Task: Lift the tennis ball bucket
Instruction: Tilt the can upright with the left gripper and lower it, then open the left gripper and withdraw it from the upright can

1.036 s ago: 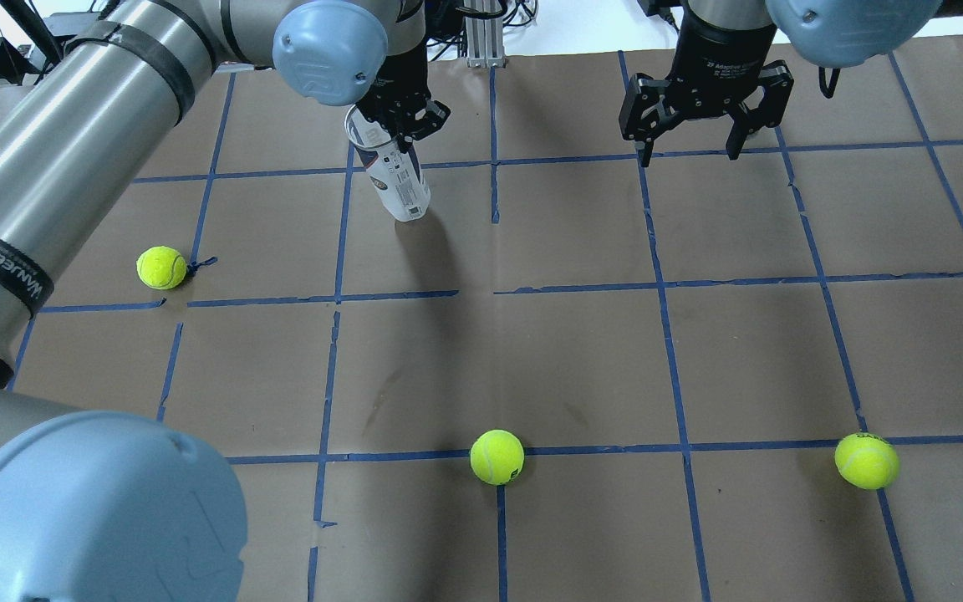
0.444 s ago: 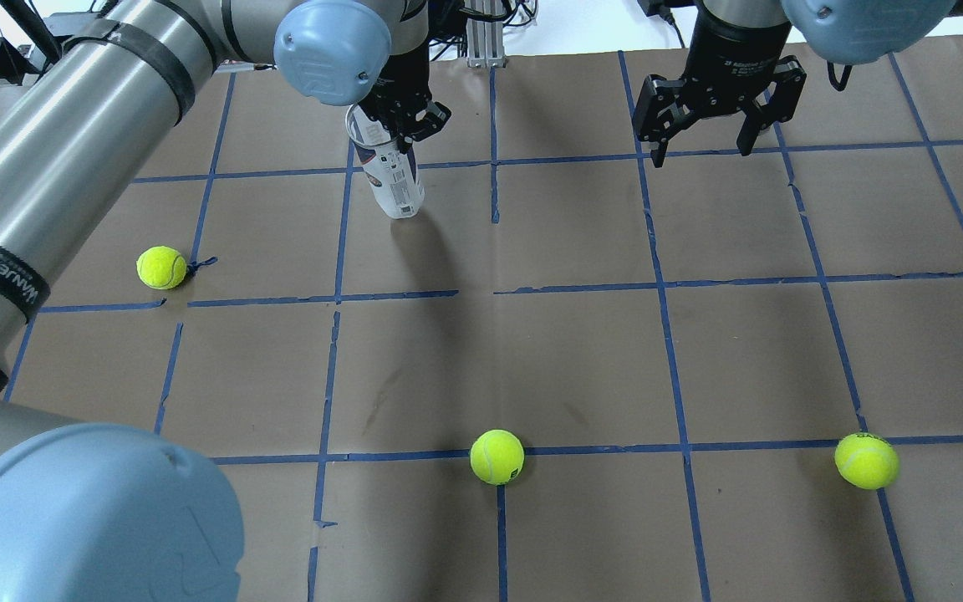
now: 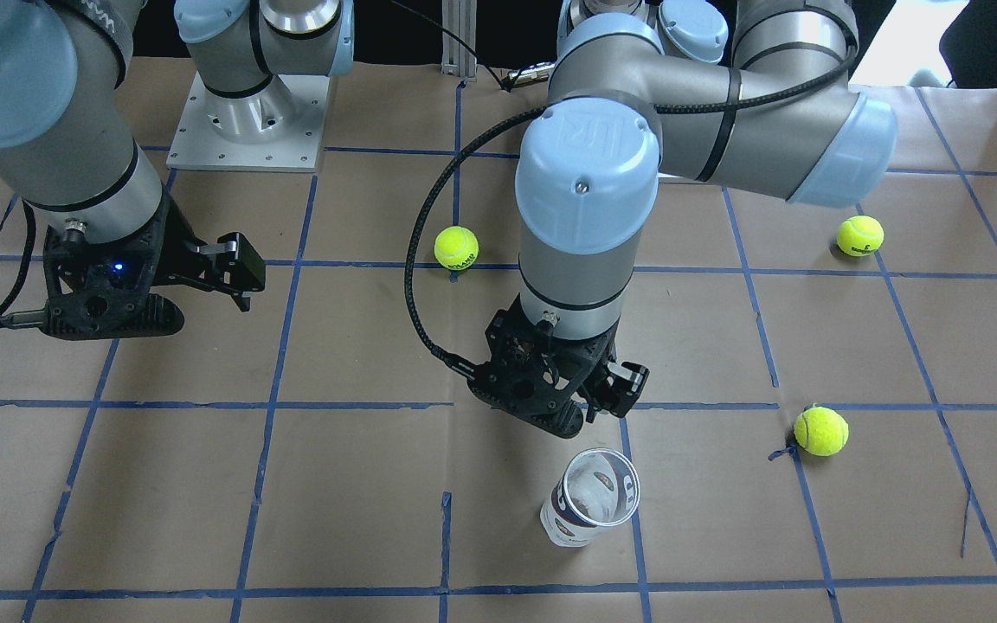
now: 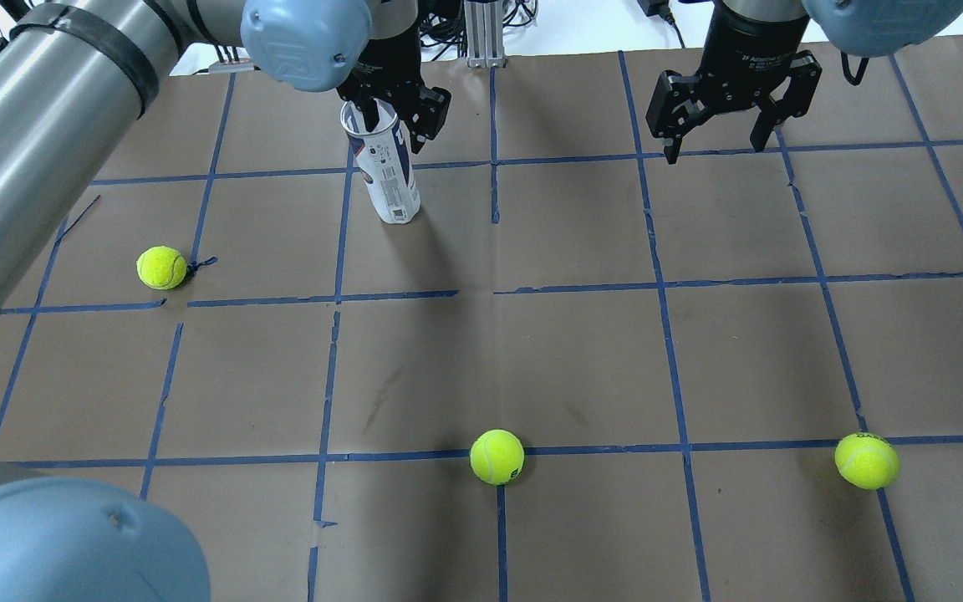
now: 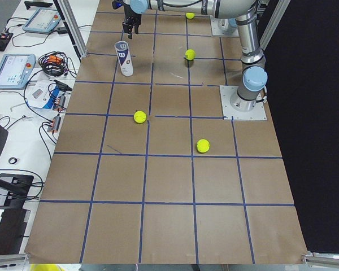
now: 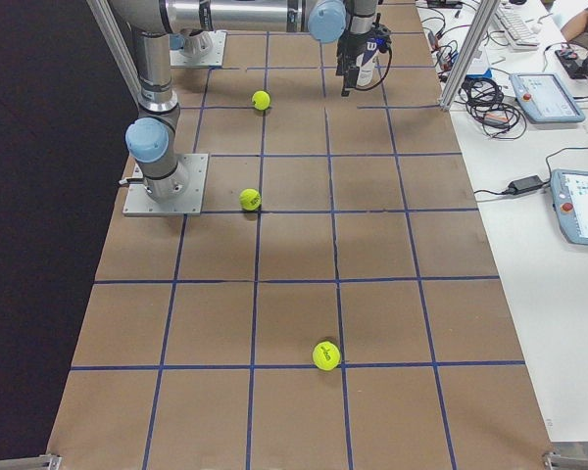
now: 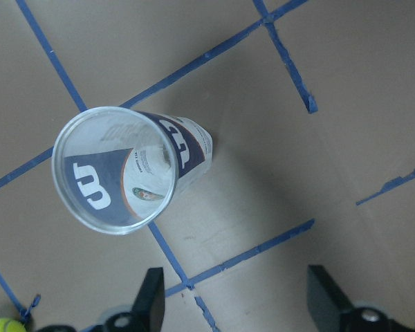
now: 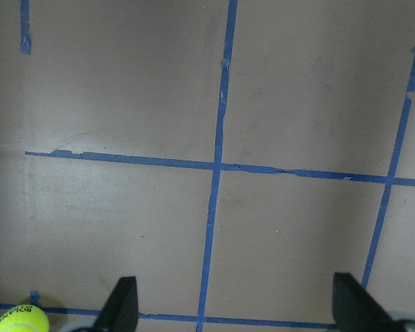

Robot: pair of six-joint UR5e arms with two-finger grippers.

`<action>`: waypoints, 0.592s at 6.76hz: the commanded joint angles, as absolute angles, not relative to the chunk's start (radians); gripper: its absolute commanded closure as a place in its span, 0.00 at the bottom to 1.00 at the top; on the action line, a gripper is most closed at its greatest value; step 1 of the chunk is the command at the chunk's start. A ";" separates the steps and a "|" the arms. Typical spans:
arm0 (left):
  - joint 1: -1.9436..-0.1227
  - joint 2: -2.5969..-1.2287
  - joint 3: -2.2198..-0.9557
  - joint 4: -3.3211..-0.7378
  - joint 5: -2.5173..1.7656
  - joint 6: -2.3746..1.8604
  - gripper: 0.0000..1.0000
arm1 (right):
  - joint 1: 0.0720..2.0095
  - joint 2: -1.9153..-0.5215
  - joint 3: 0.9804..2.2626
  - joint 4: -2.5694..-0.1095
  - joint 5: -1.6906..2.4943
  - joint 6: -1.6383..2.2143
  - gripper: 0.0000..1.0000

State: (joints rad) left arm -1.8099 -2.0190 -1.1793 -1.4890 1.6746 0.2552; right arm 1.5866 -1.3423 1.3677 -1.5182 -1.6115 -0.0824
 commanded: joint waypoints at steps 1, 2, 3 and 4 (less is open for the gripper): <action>-1.775 -1.900 -1.186 -1.580 1.672 0.244 0.00 | 1.585 -1.376 1.359 -1.484 -1.641 -0.081 0.00; -1.731 -1.840 -1.198 -1.612 1.657 0.224 0.00 | 1.585 -1.376 1.358 -1.482 -1.640 -0.081 0.00; -1.692 -1.791 -1.251 -1.621 1.649 0.178 0.00 | 1.582 -1.376 1.356 -1.483 -1.643 -0.081 0.00; -1.677 -1.743 -1.329 -1.609 1.646 0.138 0.00 | 1.582 -1.376 1.350 -1.482 -1.644 -0.081 0.00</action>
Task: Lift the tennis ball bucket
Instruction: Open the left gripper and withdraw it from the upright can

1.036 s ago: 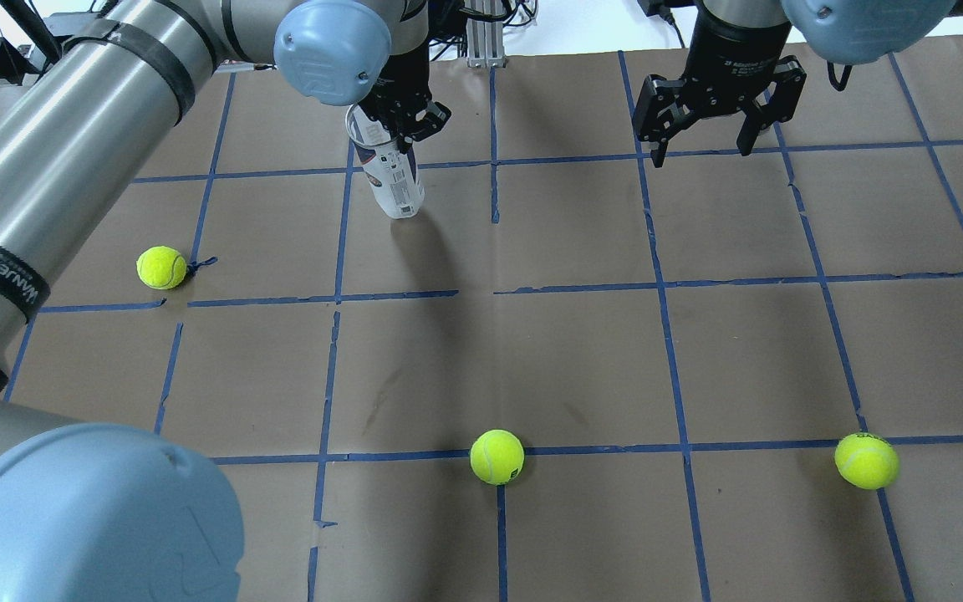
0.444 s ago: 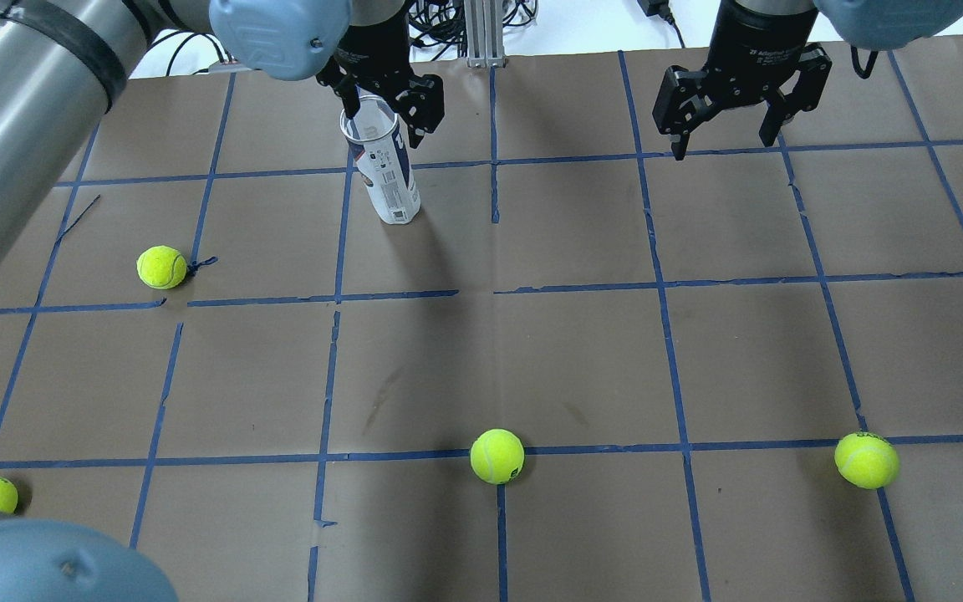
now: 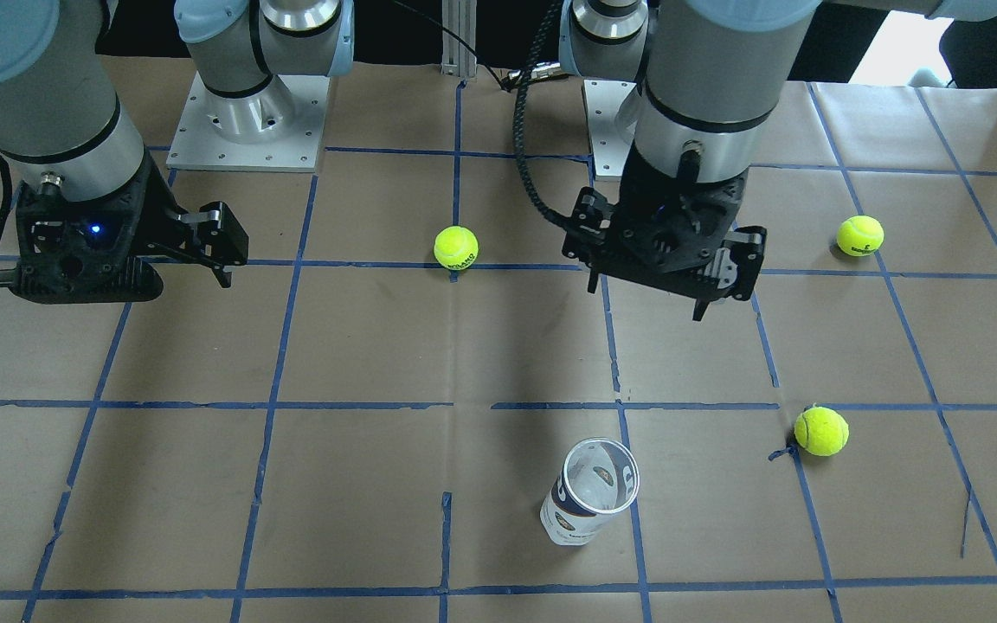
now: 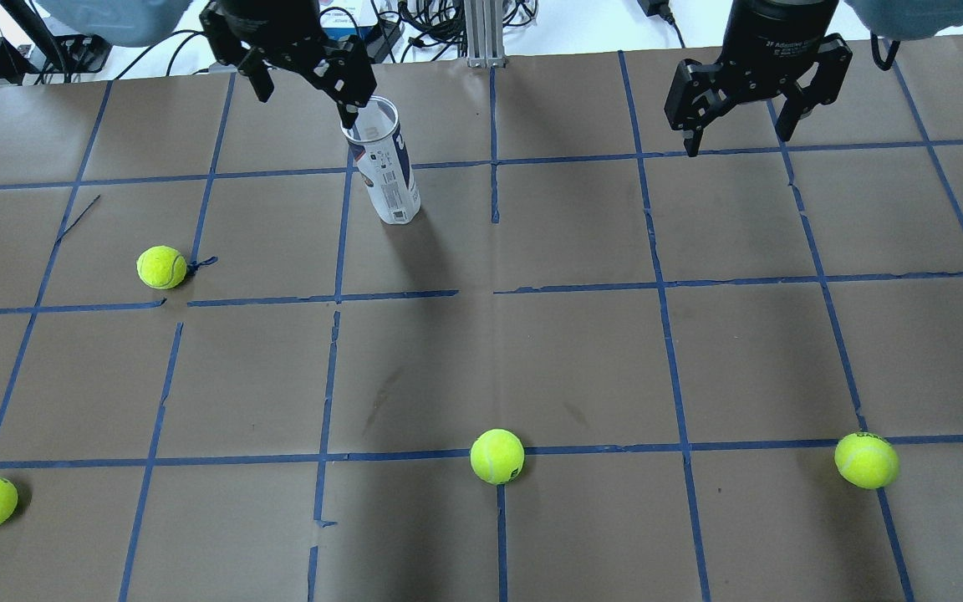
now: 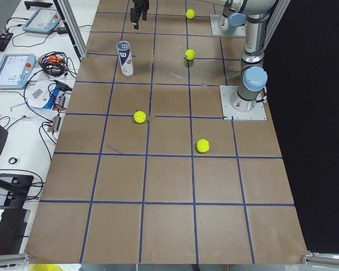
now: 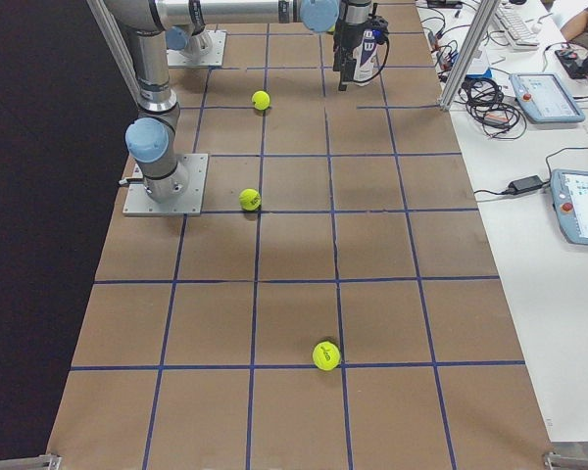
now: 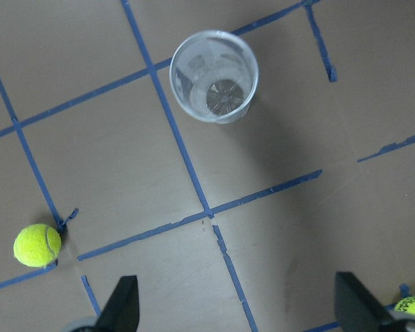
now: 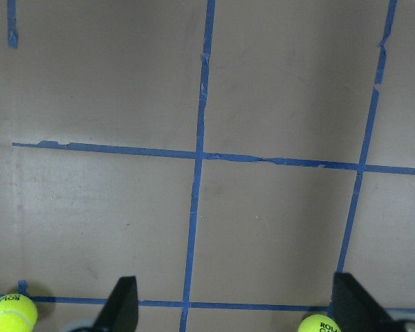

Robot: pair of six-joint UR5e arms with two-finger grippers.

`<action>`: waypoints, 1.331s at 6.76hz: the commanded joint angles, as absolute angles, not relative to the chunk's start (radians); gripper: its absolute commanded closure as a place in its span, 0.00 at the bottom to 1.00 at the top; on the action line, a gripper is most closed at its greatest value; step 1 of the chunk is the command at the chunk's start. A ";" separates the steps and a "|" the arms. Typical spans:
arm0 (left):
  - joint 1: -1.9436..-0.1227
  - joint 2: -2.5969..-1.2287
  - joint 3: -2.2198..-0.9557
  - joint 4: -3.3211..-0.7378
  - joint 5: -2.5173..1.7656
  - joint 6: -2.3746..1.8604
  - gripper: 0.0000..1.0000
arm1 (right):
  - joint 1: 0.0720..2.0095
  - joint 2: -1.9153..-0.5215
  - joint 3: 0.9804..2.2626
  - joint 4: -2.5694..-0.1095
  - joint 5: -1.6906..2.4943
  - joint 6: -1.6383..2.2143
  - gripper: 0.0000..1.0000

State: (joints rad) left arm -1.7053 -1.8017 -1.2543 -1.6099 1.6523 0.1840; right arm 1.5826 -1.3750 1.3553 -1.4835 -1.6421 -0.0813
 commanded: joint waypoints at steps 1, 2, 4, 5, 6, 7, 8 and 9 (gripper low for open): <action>-1.677 -1.721 -1.385 -1.586 1.605 0.065 0.00 | 1.582 -1.376 1.354 -1.480 -1.643 -0.081 0.00; -1.677 -1.706 -1.406 -1.586 1.595 0.028 0.00 | 1.582 -1.376 1.358 -1.482 -1.641 -0.081 0.00; -1.654 -1.636 -1.481 -1.589 1.592 0.020 0.00 | 1.580 -1.374 1.362 -1.488 -1.641 -0.086 0.00; -1.617 -1.600 -1.529 -1.586 1.592 0.029 0.00 | 1.580 -1.374 1.365 -1.489 -1.640 -0.090 0.00; -1.600 -1.591 -1.525 -1.586 1.592 0.037 0.00 | 1.580 -1.374 1.365 -1.489 -1.641 -0.092 0.00; -1.589 -1.591 -1.517 -1.585 1.591 0.035 0.00 | 1.580 -1.374 1.365 -1.489 -1.640 -0.092 0.00; -1.586 -1.591 -1.513 -1.586 1.589 0.034 0.00 | 1.580 -1.373 1.367 -1.489 -1.637 -0.094 0.00; -1.586 -1.591 -1.514 -1.588 1.589 0.034 0.00 | 1.580 -1.374 1.367 -1.489 -1.635 -0.095 0.00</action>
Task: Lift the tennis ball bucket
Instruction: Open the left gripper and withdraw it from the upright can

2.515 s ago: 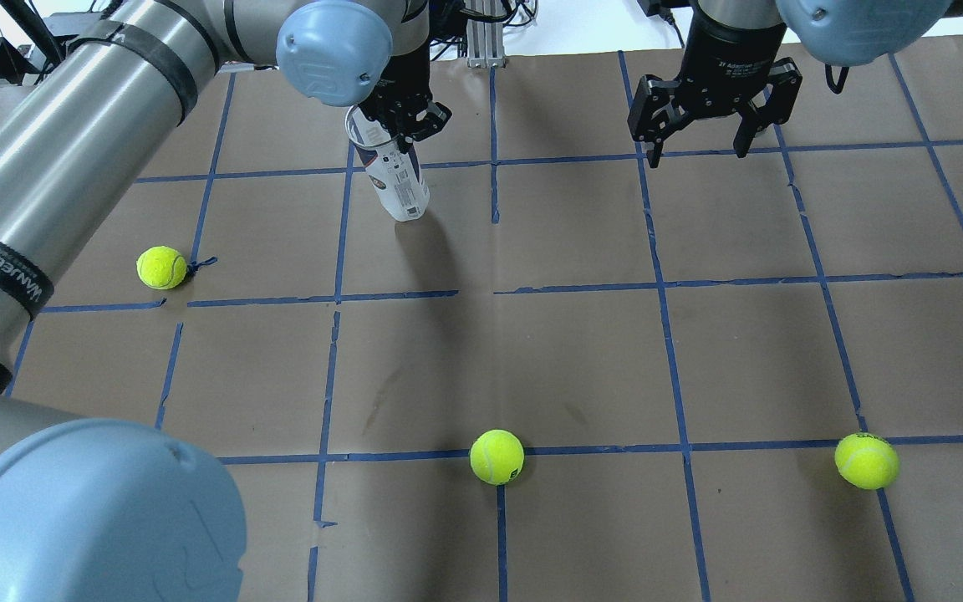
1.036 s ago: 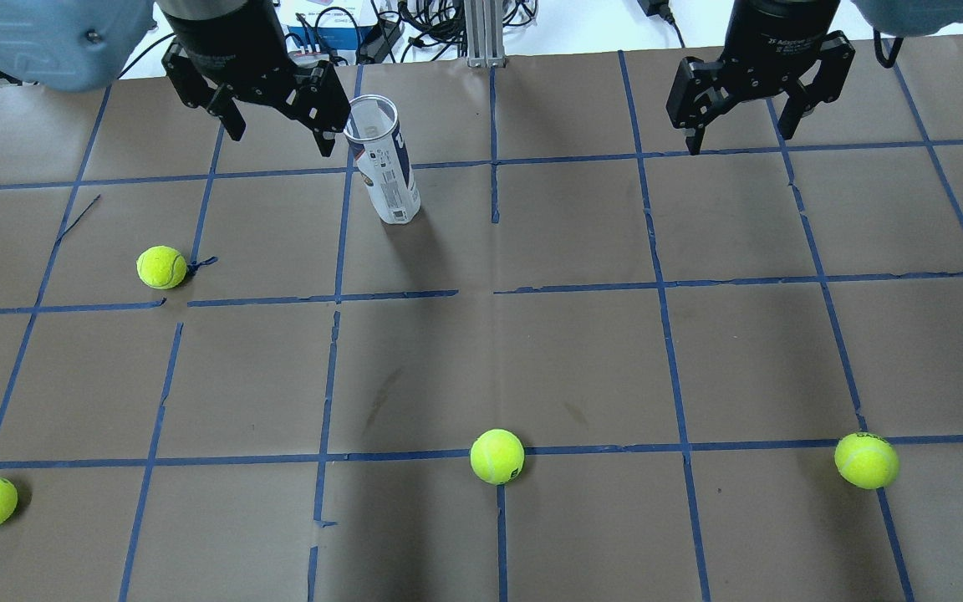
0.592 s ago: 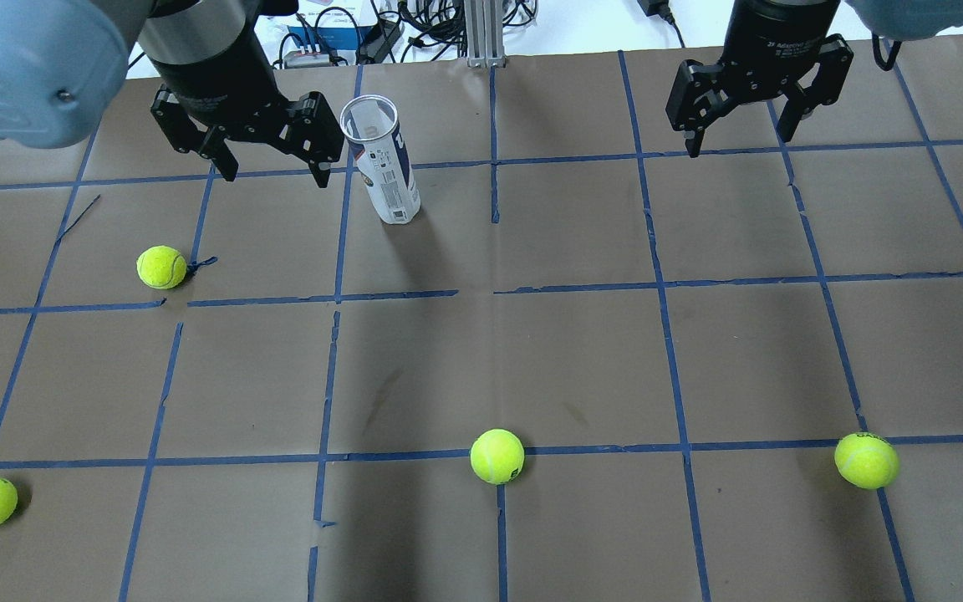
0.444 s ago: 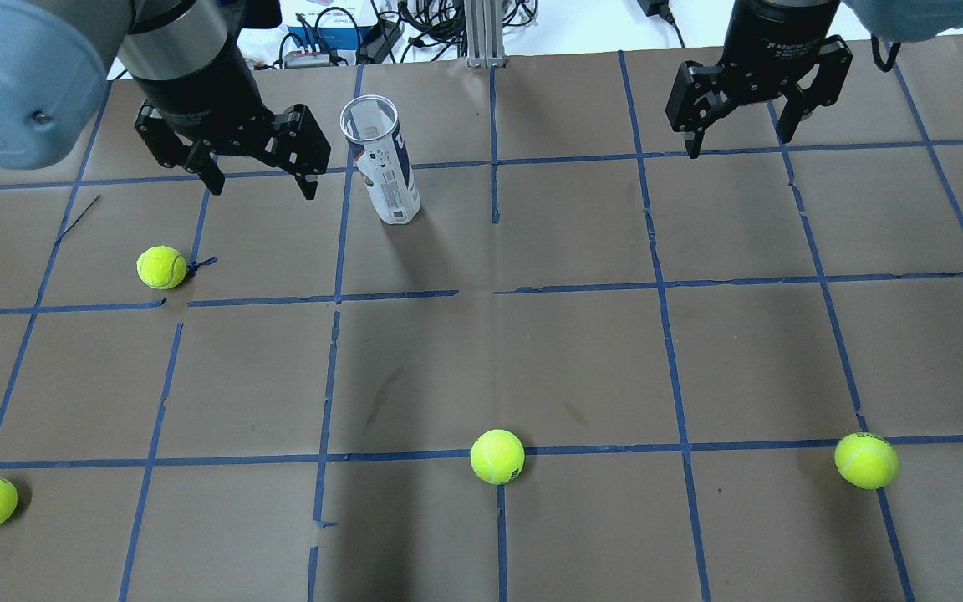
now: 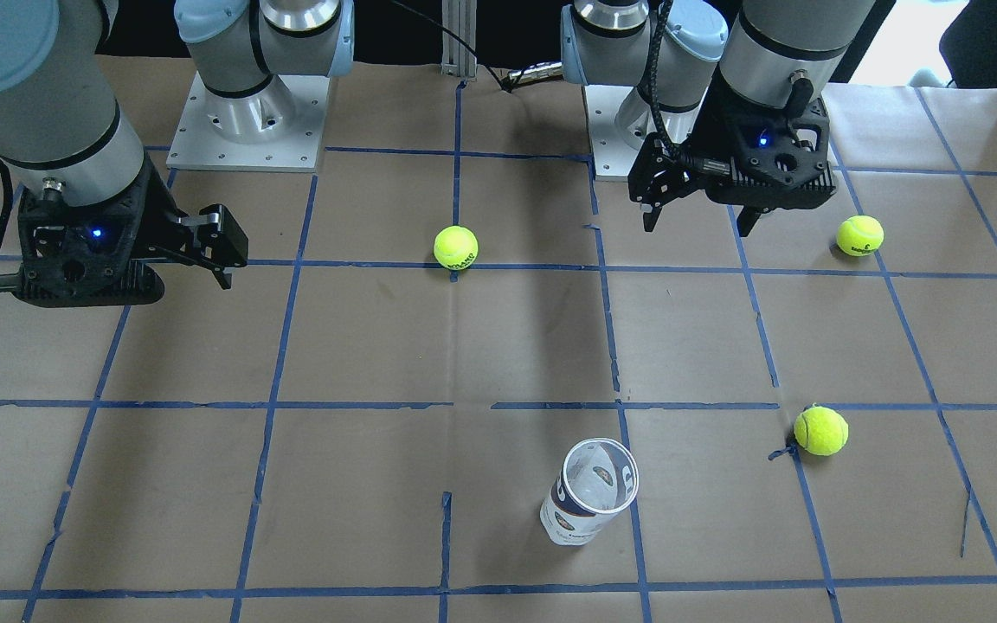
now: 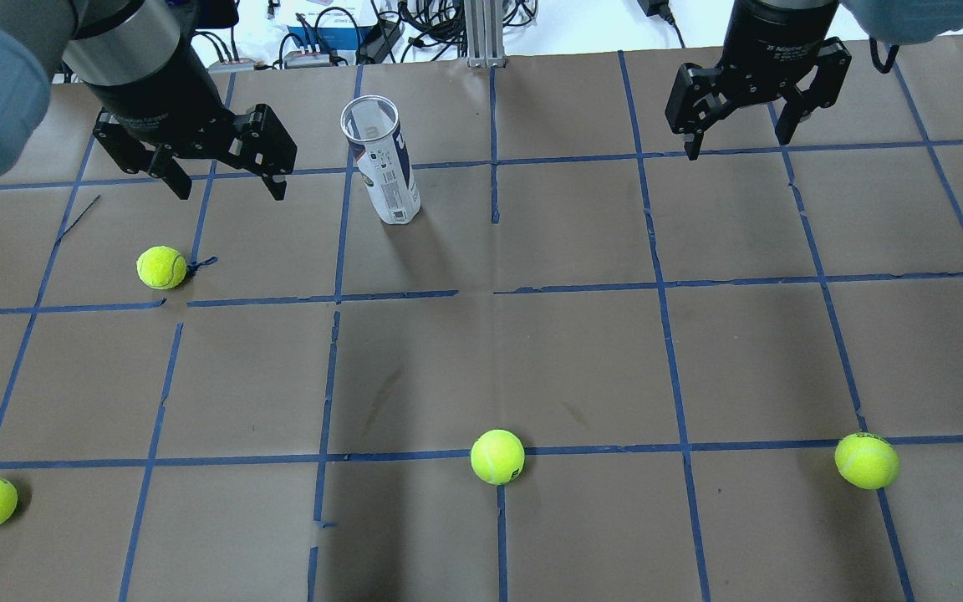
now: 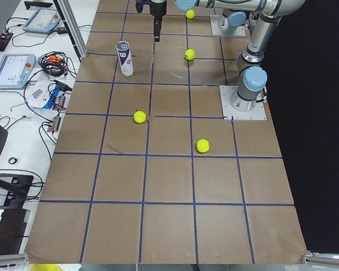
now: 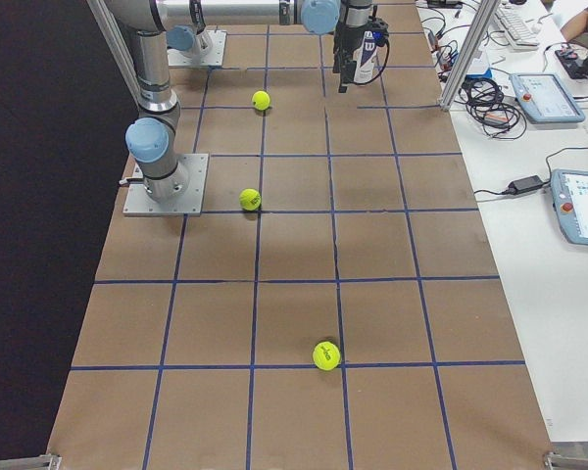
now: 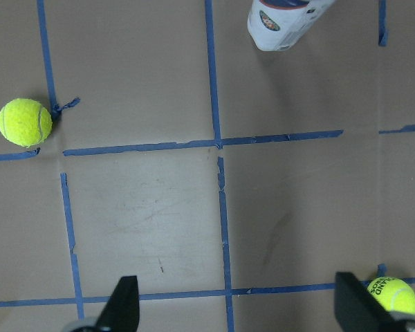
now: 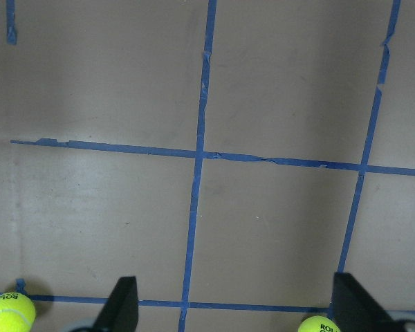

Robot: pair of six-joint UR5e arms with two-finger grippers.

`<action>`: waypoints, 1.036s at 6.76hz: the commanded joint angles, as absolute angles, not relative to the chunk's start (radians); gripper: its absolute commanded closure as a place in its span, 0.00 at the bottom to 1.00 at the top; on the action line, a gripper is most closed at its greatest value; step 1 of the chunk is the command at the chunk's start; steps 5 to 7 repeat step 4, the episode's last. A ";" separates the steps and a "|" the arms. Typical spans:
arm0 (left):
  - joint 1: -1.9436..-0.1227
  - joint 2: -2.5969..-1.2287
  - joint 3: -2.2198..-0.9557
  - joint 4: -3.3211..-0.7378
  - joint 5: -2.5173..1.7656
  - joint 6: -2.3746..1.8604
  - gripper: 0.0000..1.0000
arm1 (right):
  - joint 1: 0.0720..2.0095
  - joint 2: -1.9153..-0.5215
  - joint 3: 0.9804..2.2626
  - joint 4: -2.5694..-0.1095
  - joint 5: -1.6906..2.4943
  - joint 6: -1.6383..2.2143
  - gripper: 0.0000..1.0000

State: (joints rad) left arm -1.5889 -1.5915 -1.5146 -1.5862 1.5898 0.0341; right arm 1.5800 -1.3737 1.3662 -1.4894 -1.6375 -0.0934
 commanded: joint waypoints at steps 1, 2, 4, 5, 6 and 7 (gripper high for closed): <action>-1.586 -1.591 -1.516 -1.588 1.589 0.035 0.00 | 1.580 -1.373 1.367 -1.493 -1.626 -0.091 0.00; -1.585 -1.589 -1.513 -1.588 1.589 0.034 0.00 | 1.586 -1.376 1.364 -1.493 -1.603 -0.089 0.00; -1.585 -1.589 -1.513 -1.588 1.589 0.034 0.00 | 1.586 -1.376 1.361 -1.494 -1.598 -0.089 0.00; -1.585 -1.589 -1.513 -1.588 1.589 0.034 0.00 | 1.586 -1.376 1.361 -1.494 -1.598 -0.089 0.00; -1.585 -1.589 -1.513 -1.588 1.589 0.034 0.00 | 1.586 -1.376 1.361 -1.494 -1.598 -0.089 0.00; -1.585 -1.589 -1.513 -1.588 1.589 0.034 0.00 | 1.586 -1.376 1.361 -1.494 -1.598 -0.089 0.00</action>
